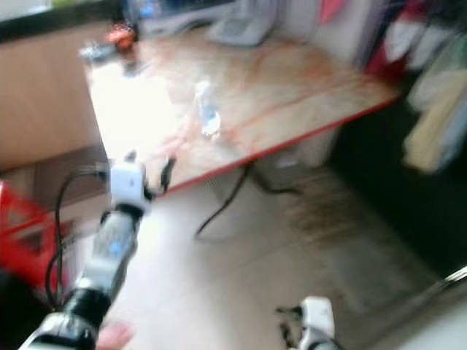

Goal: Restocking fridge

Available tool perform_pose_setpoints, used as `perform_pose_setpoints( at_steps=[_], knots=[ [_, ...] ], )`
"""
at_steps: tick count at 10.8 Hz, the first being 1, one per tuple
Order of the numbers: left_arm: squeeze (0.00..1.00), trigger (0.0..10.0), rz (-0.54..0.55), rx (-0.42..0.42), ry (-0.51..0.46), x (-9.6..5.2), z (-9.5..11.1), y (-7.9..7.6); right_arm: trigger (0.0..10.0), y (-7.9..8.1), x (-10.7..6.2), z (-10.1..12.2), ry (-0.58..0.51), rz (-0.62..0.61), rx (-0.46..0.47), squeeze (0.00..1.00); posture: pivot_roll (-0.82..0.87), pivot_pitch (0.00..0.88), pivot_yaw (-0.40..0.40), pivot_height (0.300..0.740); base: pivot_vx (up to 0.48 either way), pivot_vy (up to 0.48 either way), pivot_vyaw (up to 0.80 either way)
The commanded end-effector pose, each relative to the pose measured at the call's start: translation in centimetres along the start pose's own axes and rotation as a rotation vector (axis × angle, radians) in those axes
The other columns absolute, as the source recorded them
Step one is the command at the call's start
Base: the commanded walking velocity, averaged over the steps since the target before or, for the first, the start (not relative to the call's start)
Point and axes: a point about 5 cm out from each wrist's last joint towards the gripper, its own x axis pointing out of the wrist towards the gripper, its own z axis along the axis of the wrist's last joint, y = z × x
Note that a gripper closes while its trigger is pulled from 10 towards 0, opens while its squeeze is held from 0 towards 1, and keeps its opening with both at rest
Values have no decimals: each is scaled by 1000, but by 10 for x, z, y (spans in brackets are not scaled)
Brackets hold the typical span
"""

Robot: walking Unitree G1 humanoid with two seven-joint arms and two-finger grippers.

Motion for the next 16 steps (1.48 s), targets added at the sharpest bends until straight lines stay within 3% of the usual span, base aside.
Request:
perform_pose_setpoints(
  at_steps=[1, 16],
  knots=[
    [0, 10000, 32, 22, 34, -6, -7, 14, 10000, 14, 3, -2, 7, 33, 7, 0, -16, 112, 34, 740, 266, 0, 0],
    [0, 10000, 1, -2, -18, 0, 9, 8, 10000, 14, 3, -2, 19, 49, -16, 0, -10, 107, 34, 740, 264, 0, -53]
  ],
)
